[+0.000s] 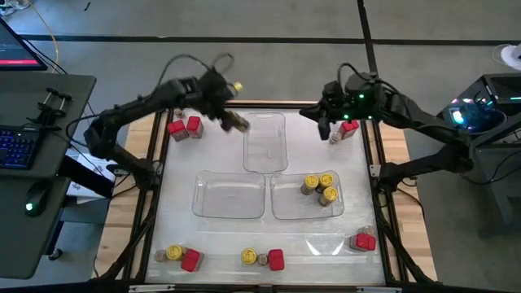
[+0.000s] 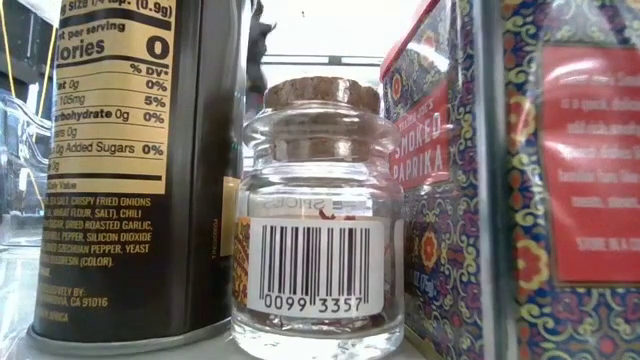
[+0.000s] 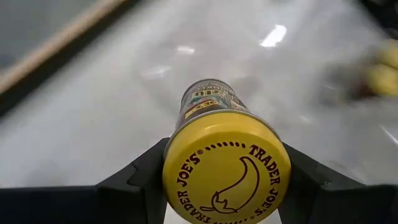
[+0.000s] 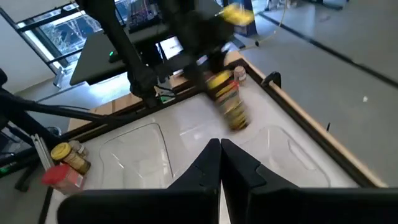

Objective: Sort spices by type
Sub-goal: Put the yellow seasoning bottle into the bottom right transparent bin

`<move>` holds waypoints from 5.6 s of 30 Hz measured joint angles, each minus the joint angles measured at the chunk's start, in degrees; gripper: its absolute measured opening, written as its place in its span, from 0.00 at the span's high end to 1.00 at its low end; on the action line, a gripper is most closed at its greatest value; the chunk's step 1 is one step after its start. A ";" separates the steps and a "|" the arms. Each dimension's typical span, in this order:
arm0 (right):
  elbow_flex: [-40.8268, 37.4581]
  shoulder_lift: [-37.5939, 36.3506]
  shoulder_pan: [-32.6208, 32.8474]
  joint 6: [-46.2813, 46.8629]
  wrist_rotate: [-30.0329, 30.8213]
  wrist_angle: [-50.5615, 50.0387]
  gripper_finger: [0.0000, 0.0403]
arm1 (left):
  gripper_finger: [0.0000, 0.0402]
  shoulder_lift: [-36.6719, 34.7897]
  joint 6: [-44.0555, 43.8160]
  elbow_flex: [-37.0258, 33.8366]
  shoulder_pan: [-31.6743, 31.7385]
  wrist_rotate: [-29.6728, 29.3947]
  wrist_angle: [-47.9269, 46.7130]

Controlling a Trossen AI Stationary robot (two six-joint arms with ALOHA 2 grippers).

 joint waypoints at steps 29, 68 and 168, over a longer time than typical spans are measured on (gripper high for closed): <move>0.00 -4.82 20.07 17.99 16.69 13.02 1.00 | 0.52 27.47 18.50 16.58 -33.58 -4.87 15.78; 0.00 -5.49 22.71 13.44 17.99 14.20 1.00 | 0.28 24.40 27.48 19.74 -32.89 -7.50 12.09; -23.02 -1.65 31.37 29.32 -0.55 11.89 1.00 | 1.00 -20.06 -28.64 -13.94 -61.24 -9.08 -2.20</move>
